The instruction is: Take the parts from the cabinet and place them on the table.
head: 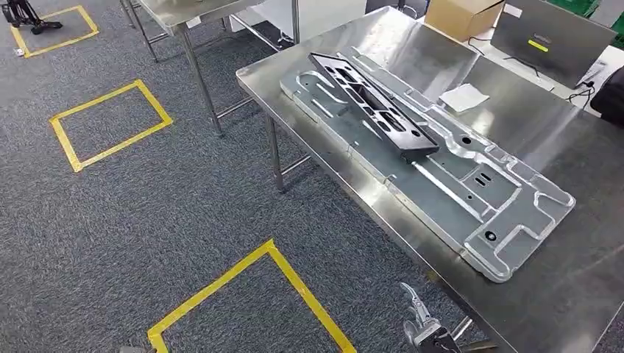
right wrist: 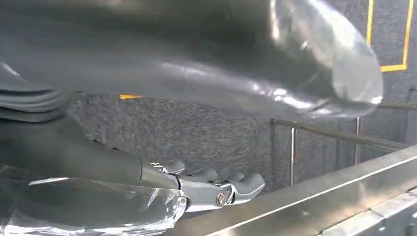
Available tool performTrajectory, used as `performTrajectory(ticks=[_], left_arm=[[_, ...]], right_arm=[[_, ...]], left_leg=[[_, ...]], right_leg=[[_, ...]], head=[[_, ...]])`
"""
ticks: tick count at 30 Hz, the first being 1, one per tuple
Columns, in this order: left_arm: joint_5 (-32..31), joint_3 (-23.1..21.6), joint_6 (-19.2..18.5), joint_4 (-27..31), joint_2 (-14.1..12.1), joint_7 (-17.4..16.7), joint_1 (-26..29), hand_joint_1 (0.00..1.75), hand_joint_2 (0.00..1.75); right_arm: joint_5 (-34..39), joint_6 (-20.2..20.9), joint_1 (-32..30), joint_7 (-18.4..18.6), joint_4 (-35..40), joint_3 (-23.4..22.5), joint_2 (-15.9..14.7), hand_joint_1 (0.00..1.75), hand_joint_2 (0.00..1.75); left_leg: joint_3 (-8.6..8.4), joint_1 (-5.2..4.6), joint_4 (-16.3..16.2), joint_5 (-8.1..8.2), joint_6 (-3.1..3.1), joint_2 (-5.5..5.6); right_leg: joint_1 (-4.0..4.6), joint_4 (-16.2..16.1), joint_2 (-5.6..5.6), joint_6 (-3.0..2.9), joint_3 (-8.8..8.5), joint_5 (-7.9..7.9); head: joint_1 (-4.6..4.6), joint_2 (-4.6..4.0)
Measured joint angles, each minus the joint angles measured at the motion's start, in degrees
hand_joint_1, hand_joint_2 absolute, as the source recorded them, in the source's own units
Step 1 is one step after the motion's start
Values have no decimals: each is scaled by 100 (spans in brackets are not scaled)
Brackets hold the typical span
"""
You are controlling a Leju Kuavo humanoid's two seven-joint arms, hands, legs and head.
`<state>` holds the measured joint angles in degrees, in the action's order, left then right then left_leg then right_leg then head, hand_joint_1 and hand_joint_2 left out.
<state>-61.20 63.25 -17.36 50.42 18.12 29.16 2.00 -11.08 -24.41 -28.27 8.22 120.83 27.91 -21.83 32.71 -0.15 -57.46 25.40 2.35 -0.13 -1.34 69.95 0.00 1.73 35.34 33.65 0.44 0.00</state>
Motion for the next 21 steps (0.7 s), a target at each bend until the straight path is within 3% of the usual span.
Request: performTrajectory(ticks=[1,2,3,7,8,9,11,12,13,14,15,17,18,19,21], left_arm=[[-16,-2,33,-22,-4,13,5,0,0],[-22,-2,48,-39,-6,20,11,0,0],[-27,-2,68,-48,-17,24,14,0,0],[-35,-4,120,-109,-44,37,37,0,0],[-33,-2,125,-123,-57,39,37,0,0],[-33,-4,127,-133,-57,42,38,0,0],[-35,-2,127,-151,-59,44,39,0,0],[-44,-4,145,-171,-59,50,38,0,0],[-53,-2,179,-199,-63,63,37,0,0],[-57,-2,199,-225,-66,77,37,0,0],[-59,-4,217,-258,-66,85,33,0,0],[-62,-7,232,-280,-66,98,20,0,0],[-62,-11,234,-280,-70,101,-6,0,0],[-59,-11,236,-286,-81,105,-16,0,0],[-59,-11,243,-286,-83,116,-15,0,0]], right_arm=[[0,-2,0,0,0,0,-7,0,0],[0,-4,2,0,0,0,-15,0,0],[4,-2,8,4,-7,0,-22,0,0],[15,-4,-13,0,2,0,-35,0,0],[15,-4,-8,0,2,0,-35,0,0],[17,-4,-11,0,2,0,-35,0,0],[17,-4,-11,0,2,0,-35,0,0],[17,-4,-11,0,2,0,-35,0,0],[28,-4,-12,0,0,0,-35,0,0],[35,-4,-11,0,0,0,-35,0,0],[46,-4,-11,-2,0,0,-35,0,0],[61,-2,-11,0,0,0,-35,0,0],[63,-4,-12,0,2,0,-35,0,0],[68,-4,-18,7,0,0,-35,0,0],[70,4,-14,15,0,0,-35,0,0]], left_leg=[[32,6,-53,9,-14,3],[75,7,-126,27,-43,5],[132,-28,-200,36,-85,12],[181,-17,-220,-55,-219,27],[206,3,-275,37,-250,26],[286,9,-439,270,-290,24],[546,45,-1246,849,-357,23],[663,58,-1659,1062,-372,23],[692,68,-1896,1167,-378,23],[578,71,-1850,1133,-372,23],[330,71,-1539,1018,-352,23],[-457,66,-412,697,-276,24],[-771,46,103,729,-229,28],[-740,2,135,668,-212,27],[-692,-48,139,579,-141,31]], right_leg=[[-7,-498,-2,2,-274,-228],[-16,-929,-2,-5,-502,-332],[16,-975,6,-43,-493,-248],[33,-980,15,-231,-392,-394],[13,-995,-14,-286,-371,-444],[12,-997,-11,-326,-328,-486],[31,-992,-16,-356,-203,-579],[45,-988,-18,-356,-132,-627],[56,-980,-21,-354,-63,-675],[67,-976,-22,-352,6,-725],[75,-973,-21,-345,64,-772],[92,-977,-10,-328,159,-874],[84,-983,-20,-311,169,-926],[97,-1016,-21,-249,168,-979],[46,-1070,-31,-168,181,-1085]], head=[[2,0],[4,0],[13,0],[9,0],[9,0],[-13,0],[-20,0],[-20,0],[-20,0],[-20,0],[-22,0],[-22,0],[-20,0],[-9,0],[2,0]])
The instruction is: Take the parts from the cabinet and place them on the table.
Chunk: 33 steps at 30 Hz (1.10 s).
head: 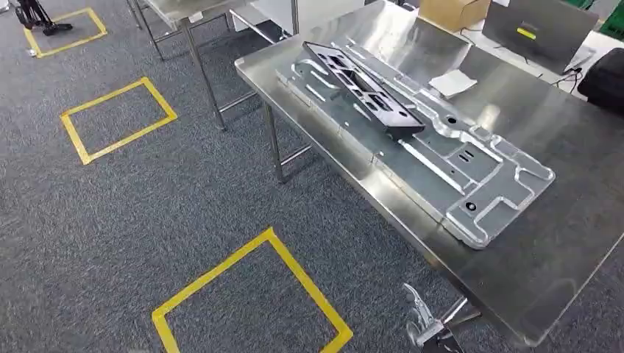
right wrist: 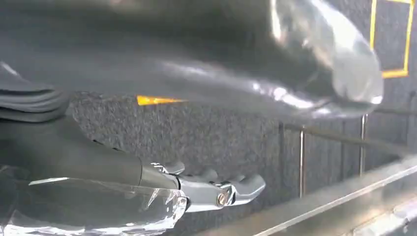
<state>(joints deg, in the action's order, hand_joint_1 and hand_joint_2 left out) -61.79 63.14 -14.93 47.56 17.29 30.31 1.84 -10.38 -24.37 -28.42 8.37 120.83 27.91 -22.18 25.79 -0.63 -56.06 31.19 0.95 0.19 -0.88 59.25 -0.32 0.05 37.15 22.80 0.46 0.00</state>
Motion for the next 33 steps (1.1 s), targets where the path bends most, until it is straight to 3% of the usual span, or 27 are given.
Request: performTrajectory(ticks=[1,2,3,4,5,6,7,8,9,11,12,13,14,16,17,18,20,22,23,24,25,27,28,29,32,33], left_arm=[[2,2,0,0,-9,-2,7,0,0],[0,2,0,-2,-7,-2,21,0,0],[0,2,0,-2,-5,-2,14,0,0],[0,2,0,-2,-2,-2,14,0,0],[-2,2,0,-2,-2,-4,16,0,0],[-2,2,0,-2,-2,-8,18,0,0],[-2,2,0,-2,0,-9,17,0,0],[-4,2,0,-2,4,-19,17,0,0],[-7,2,-2,-2,13,-28,19,0,0],[-9,2,-20,-2,31,-35,20,0,0],[-9,2,-42,-2,37,-37,19,0,0],[-9,0,-66,-2,50,-46,23,0,0],[-9,4,-74,2,50,-50,23,0,0],[-15,7,-109,11,50,-57,33,0,0],[-20,9,-122,19,50,-72,44,0,0],[-22,20,-136,44,41,-79,44,0,0],[-24,22,-153,59,48,-89,58,0,0],[-26,24,-166,61,48,-98,61,0,0],[-28,22,-175,61,46,-100,62,0,0],[-26,24,-173,61,48,-100,62,0,0],[-26,26,-175,61,48,-100,61,0,0],[-28,22,-175,72,48,-100,60,0,0],[-31,20,-175,72,55,-100,59,0,0],[-53,20,-175,81,72,-105,62,0,0],[-63,28,-175,105,72,-129,72,0,0],[-63,31,-173,109,72,-135,77,0,0]], right_arm=[[0,2,-1,0,0,2,0,0,0],[0,2,-3,0,2,4,0,0,0],[0,0,-10,4,-2,4,-2,0,0],[0,4,-13,4,-2,7,-2,0,0],[0,4,-12,18,-4,9,-4,0,0],[2,4,-12,17,-4,9,-4,0,0],[2,4,-13,22,-4,9,-4,0,0],[2,4,-14,35,-7,11,-4,0,0],[4,2,-15,44,-7,11,-4,0,0],[4,4,-23,52,-7,11,-4,0,0],[4,4,-23,52,-7,11,-4,0,0],[4,4,-13,59,-4,11,-9,0,0],[7,4,-23,59,0,13,-9,0,0],[7,7,-48,57,0,13,-11,0,0],[18,7,-50,68,0,13,-11,0,0],[20,9,-41,68,0,15,-11,0,0],[28,9,-55,76,2,15,-11,0,0],[33,11,-60,85,0,24,-11,0,0],[35,11,-61,90,0,33,-11,0,0],[35,11,-61,87,0,39,-11,0,0],[37,11,-63,90,0,44,-11,0,0],[42,9,-64,90,0,46,-11,0,0],[44,7,-64,90,0,46,-11,0,0],[48,0,-54,94,2,46,-11,0,0],[48,-6,-71,111,2,48,-11,0,0],[48,-11,-69,120,2,50,-11,0,0]], left_leg=[[18,-30,16,-60,39,0],[39,3,131,-195,84,-5],[80,15,187,-294,104,-53],[162,12,203,-364,171,-56],[248,8,200,-428,191,-60],[327,0,193,-486,197,-71],[413,-10,170,-552,193,-78],[518,-14,140,-604,185,-82],[624,-15,98,-649,175,-83],[826,-14,-10,-717,147,-83],[910,-14,-80,-738,125,-80],[991,-30,-140,-760,98,-79],[1012,-18,-167,-798,69,-84],[1012,15,-149,-882,-5,-84],[1031,-4,-129,-943,-37,-73],[1106,15,-177,-864,-54,-53],[1264,50,-657,-286,-149,-38],[1491,119,-1529,234,-231,-39],[1529,157,-1849,301,-272,-39],[1436,196,-1853,216,-304,-41],[1197,239,-1578,44,-336,-41],[484,318,-533,-322,-396,-42],[281,340,-136,-257,-457,-26],[203,257,-4,-258,-401,41],[257,188,7,-309,-283,47],[329,216,56,-365,-206,27]], right_leg=[[-23,-52,-1,37,-6,-69],[-6,-87,8,88,8,-128],[-34,-3,15,89,58,78],[-17,239,20,76,135,464],[-20,616,26,81,219,865],[-19,1017,27,93,288,1154],[-19,1385,28,106,329,1295],[-19,1564,28,113,294,1248],[-19,1516,26,114,156,1079],[-19,834,24,96,-416,729],[-13,295,23,69,-821,693],[38,-159,18,40,-1077,918],[46,-255,12,22,-1119,938],[86,-250,22,-12,-1063,880],[57,-287,16,-64,-1025,806],[10,-342,-22,-112,-995,729],[11,-359,-17,-202,-888,612],[16,-351,-21,-192,-759,517],[15,-338,-20,-175,-690,474],[10,-323,-21,-152,-639,445],[-2,-307,-20,-127,-602,426],[-39,-259,-18,-87,-573,419],[-38,-242,-17,-41,-542,421],[-19,-201,-18,12,-501,396],[-59,-216,-5,174,-436,229],[-83,-200,15,201,-408,234]], head=[[-9,0],[-7,0],[-2,0],[2,0],[11,0],[13,0],[15,0],[15,0],[15,0],[22,0],[37,0],[52,0],[35,2],[96,0],[94,0],[107,0],[57,0],[55,0],[55,0],[57,0],[55,0],[59,0],[55,0],[30,0],[46,0],[50,0]])
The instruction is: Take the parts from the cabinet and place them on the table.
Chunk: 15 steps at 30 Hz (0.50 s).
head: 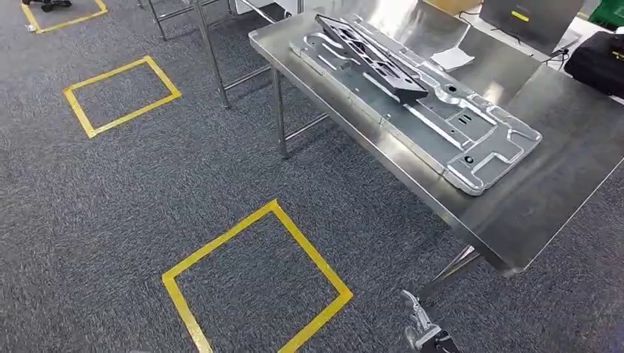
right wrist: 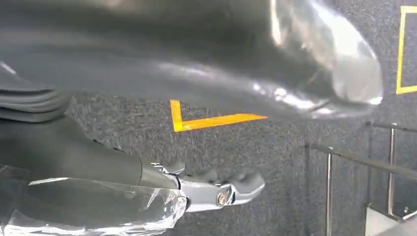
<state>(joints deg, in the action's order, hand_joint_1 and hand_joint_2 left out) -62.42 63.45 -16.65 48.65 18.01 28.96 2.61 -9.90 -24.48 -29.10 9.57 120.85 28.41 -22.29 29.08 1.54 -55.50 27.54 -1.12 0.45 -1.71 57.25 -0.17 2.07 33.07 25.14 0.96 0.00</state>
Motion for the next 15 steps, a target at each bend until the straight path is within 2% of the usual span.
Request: performTrajectory(ticks=[1,2,3,4,5,6,7,8,9,10,11,12,13,15], left_arm=[[-2,4,2,11,2,-7,-9,0,0],[0,7,2,15,4,-9,-10,0,0],[0,9,2,17,4,-13,-9,0,0],[0,11,2,17,4,-22,-9,0,0],[0,13,0,17,4,-46,-8,0,0],[-2,20,-9,17,4,-66,-7,0,0],[-2,28,-26,17,4,-77,-6,0,0],[-11,42,-39,17,7,-96,-6,0,0],[-18,59,-46,17,7,-116,-6,0,0],[-22,74,-46,17,11,-125,-5,0,0],[-48,85,-44,2,48,-138,-10,0,0],[-66,103,-22,-4,42,-146,-13,0,0],[-88,140,24,-11,33,-155,-10,0,0],[-122,173,57,-35,26,-170,-18,0,0]], right_arm=[[-7,-18,-4,7,0,2,0,0,0],[-18,-28,-6,13,0,7,0,0,0],[-33,-44,-4,15,0,9,0,0,0],[-52,-66,-3,17,-2,11,0,0,0],[-57,-85,-3,17,-4,13,0,0,0],[-50,-94,-3,11,-11,15,0,0,0],[-33,-101,-3,-7,-18,20,2,0,0],[0,-105,-3,-24,-20,28,2,0,0],[37,-116,-1,-53,-22,39,2,0,0],[104,-129,-2,-85,-22,48,4,0,0],[242,-142,3,-159,-24,50,6,0,0],[333,-157,-4,-252,-26,55,22,0,0],[385,-160,1,-368,-61,57,24,0,0],[344,-160,2,-335,-131,63,28,0,0]], left_leg=[[2,-12,3,-37,63,-22],[48,-34,4,-70,131,-28],[99,-68,3,-103,181,-35],[145,-105,3,-115,219,-38],[195,-152,2,-144,264,-42],[232,-201,1,-169,298,-49],[259,-244,0,-191,323,-50],[269,-279,-1,-205,340,-49],[263,-314,-4,-216,350,-45],[263,-336,-3,-225,363,-42],[289,-372,-13,-241,349,-53],[296,-334,-19,-272,329,-58],[311,-300,-4,-306,281,-55],[307,-312,53,-376,240,-54]], right_leg=[[-15,118,8,-9,60,225],[-6,405,11,-27,159,523],[7,843,11,-38,299,837],[38,1306,12,-53,447,1077],[65,1706,13,-74,571,1198],[98,1845,13,-112,578,1175],[142,1687,15,-175,441,1028],[198,1313,17,-252,199,813],[269,770,19,-360,-131,561],[351,262,24,-493,-420,366],[390,-15,-8,-646,-579,445],[397,-154,-39,-615,-623,427],[420,-162,-23,-621,-608,411],[400,-314,-25,-671,-610,282]], head=[[7,0],[55,0],[79,0],[94,0],[98,0],[94,0],[94,0],[94,0],[96,0],[94,0],[46,0],[52,0],[52,0],[92,0]])
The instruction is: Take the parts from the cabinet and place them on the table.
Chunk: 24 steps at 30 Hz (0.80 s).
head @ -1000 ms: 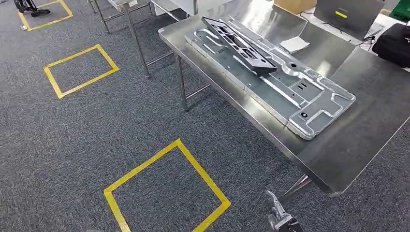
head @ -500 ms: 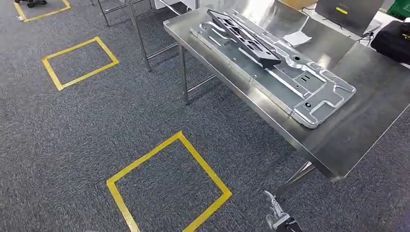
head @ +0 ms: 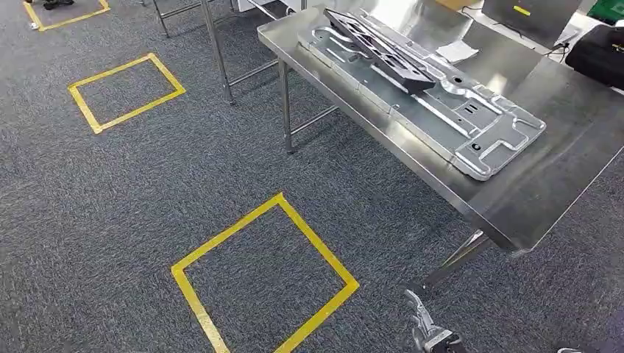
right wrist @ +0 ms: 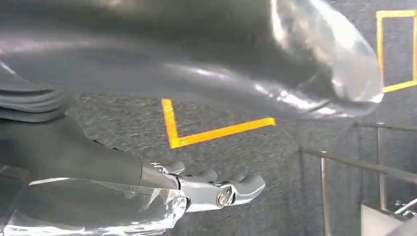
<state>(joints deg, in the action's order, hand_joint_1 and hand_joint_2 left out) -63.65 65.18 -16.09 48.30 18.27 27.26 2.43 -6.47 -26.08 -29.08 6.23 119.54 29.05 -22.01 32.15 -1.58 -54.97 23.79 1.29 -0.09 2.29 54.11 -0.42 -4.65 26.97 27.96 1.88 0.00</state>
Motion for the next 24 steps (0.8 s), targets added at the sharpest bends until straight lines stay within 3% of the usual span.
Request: performTrajectory(ticks=[1,2,4,5,6,7,8,10,11,12,13,15,16,17,19,21,22,24], left_arm=[[0,13,9,-2,-26,2,-11,0,0],[-9,24,7,-7,-26,4,-13,0,0],[-13,48,4,-9,-26,7,-21,0,0],[-20,61,-2,-13,-28,4,-21,0,0],[-20,77,-2,-18,-31,4,-19,0,0],[-24,87,-4,-22,-31,4,-20,0,0],[-35,90,-11,-24,-31,7,-20,0,0],[-55,92,-11,-29,-33,9,-29,0,0],[-63,90,-2,-70,-4,11,-49,0,0],[-70,92,13,-96,-20,18,-70,0,0],[-77,94,26,-107,-22,18,-72,0,0],[-79,98,42,-114,-28,20,-73,0,0],[-79,103,57,-118,-31,20,-71,0,0],[-81,107,65,-120,-31,22,-71,0,0],[-96,111,85,-125,-31,35,-88,0,0],[-103,111,83,-136,-31,37,-92,0,0],[-111,114,83,-144,-31,37,-91,0,0],[-111,114,83,-147,-28,37,-95,0,0]], right_arm=[[-62,-2,2,64,-2,15,0,0,0],[-146,-15,13,168,-9,28,0,0,0],[-230,-37,12,278,-15,42,0,0,0],[-250,-37,12,293,-22,50,0,0,0],[-265,-39,15,322,-28,68,0,0,0],[-271,-46,15,337,-30,79,0,0,0],[-267,-55,15,326,-31,90,0,0,0],[-206,-66,24,190,-61,120,2,0,0],[-173,-72,38,122,-92,131,2,0,0],[-143,-77,48,81,-129,142,11,0,0],[-140,-77,49,37,-144,164,11,0,0],[-129,-85,62,24,-197,175,13,0,0],[-125,-92,62,24,-219,177,13,0,0],[-114,-98,63,22,-234,182,13,0,0],[-68,-111,62,22,-267,188,11,0,0],[-24,-136,66,27,-291,203,11,0,0],[0,-144,71,27,-310,225,7,0,0],[52,-171,86,27,-334,269,0,0,0]], left_leg=[[62,-8,-36,92,-14,18],[133,-3,-227,274,-81,30],[470,106,-1072,732,-200,31],[628,169,-1488,893,-266,29],[726,239,-1764,941,-332,27],[691,297,-1751,854,-393,25],[527,355,-1475,654,-470,14],[-45,485,-482,190,-627,-63],[-161,444,-295,393,-724,-106],[-151,391,-332,285,-565,-45],[-102,401,-336,335,-491,-40],[-48,354,-368,367,-337,-11],[-30,362,-320,327,-250,-4],[-16,348,-304,301,-187,-3],[45,309,-286,247,-104,14],[108,252,-294,218,-61,51],[119,216,-295,209,-46,71],[110,158,-296,198,-29,136]], right_leg=[[-92,-231,-24,19,-102,-18],[-107,-249,-12,19,-100,-67],[-142,-233,-60,37,-59,-88],[-158,-205,-82,49,-42,-81],[-185,-168,-104,79,-21,-68],[-221,-122,-121,121,-2,-46],[-265,-55,-132,179,22,-14],[-371,110,-155,332,54,88],[-365,169,-161,406,107,134],[-352,269,-174,465,152,161],[-325,315,-171,486,149,167],[-370,311,-186,552,185,131],[-403,326,-176,589,210,164],[-415,457,-101,586,265,319],[-395,1221,-22,560,609,812],[-348,1994,-12,514,969,1106],[-320,2106,-7,473,1018,1070],[-237,1617,21,336,776,664]], head=[[33,0],[17,0],[20,0],[31,0],[26,0],[31,0],[26,0],[24,0],[-5,0],[-82,0],[-30,0],[-7,0],[-7,0],[13,0],[46,0],[68,0],[68,0],[68,0]])
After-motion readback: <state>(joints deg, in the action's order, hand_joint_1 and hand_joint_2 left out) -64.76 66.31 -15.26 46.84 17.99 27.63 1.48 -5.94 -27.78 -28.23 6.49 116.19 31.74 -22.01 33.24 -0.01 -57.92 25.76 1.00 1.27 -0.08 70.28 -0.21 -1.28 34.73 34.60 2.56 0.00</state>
